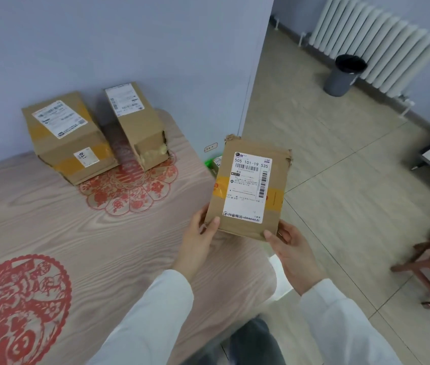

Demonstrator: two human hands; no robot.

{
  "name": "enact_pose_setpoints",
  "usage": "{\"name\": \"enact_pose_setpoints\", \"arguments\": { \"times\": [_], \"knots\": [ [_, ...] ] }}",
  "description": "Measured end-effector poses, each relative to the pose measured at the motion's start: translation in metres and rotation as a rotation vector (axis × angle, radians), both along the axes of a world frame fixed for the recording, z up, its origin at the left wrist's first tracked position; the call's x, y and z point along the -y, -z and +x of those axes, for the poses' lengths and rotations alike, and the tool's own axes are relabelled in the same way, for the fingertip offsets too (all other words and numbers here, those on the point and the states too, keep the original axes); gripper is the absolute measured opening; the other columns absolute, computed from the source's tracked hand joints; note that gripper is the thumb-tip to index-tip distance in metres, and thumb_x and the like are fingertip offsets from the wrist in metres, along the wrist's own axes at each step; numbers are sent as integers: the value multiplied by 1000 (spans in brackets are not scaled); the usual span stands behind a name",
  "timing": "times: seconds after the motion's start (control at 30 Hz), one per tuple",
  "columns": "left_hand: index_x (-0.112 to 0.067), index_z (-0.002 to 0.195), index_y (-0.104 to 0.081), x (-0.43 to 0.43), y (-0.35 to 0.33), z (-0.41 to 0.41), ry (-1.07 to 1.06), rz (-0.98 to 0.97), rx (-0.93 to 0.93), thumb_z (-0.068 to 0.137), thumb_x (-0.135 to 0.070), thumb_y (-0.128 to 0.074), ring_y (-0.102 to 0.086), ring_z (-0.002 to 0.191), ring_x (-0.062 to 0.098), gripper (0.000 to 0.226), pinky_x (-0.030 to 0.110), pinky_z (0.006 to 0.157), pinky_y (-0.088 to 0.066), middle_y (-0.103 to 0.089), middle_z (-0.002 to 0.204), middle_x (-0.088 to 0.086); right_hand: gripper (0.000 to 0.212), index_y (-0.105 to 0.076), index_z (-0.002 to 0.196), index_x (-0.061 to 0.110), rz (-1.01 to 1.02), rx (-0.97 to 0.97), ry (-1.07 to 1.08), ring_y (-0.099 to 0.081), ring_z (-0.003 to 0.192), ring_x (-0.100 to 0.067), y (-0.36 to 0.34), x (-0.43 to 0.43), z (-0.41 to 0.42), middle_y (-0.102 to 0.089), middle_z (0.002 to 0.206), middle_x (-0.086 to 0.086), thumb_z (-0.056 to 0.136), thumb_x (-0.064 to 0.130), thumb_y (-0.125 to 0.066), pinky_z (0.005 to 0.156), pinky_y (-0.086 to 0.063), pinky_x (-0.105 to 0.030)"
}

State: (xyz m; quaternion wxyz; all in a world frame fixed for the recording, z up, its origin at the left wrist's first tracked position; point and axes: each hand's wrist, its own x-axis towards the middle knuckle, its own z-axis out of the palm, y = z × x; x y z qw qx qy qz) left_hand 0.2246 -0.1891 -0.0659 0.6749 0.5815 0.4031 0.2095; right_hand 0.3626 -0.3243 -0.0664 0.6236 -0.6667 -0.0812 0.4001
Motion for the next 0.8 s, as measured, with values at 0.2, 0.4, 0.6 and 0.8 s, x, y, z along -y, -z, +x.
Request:
{"name": "enact_pose_setpoints", "arguments": {
  "times": [0.2, 0.4, 0.6, 0.8],
  "knots": [
    [-15, 135, -45, 26, 10, 90, -23, 6, -50, 95, -17, -55, -51, 123, 14, 41, 34, 110, -36, -56, 128, -4, 29, -56, 119, 12, 2, -6, -36, -67, 92, 1, -3, 30, 83, -71, 107, 6, 92, 1, -56, 69, -50, -9],
    [-23, 123, -47, 66, 19, 187, -55, -33, -64, 96, -19, -54, -51, 121, 13, 29, 27, 104, -37, -57, 124, -3, 35, -54, 126, 14, -34, 27, -83, -64, 98, 6, -3, 66, 184, -69, 110, 10, 92, 5, -56, 76, -48, -6],
    [-22, 120, -47, 80, 31, 241, -100, -54, -110, 95, -19, -55, -52, 120, 16, 26, 30, 104, -38, -58, 118, -4, 38, -52, 131, 11, -65, 15, -149, -63, 92, 11, 8, 69, 247, -67, 114, 7, 94, 6, -54, 72, -46, -4],
    [-26, 119, -47, 58, 46, 268, -155, -80, -160, 95, -26, -56, -53, 116, 12, 26, 31, 105, -38, -58, 115, -11, 36, -52, 131, 7, -87, -25, -209, -66, 80, 8, 18, 32, 285, -67, 108, 4, 95, 4, -51, 63, -47, -5]
  ]
}}
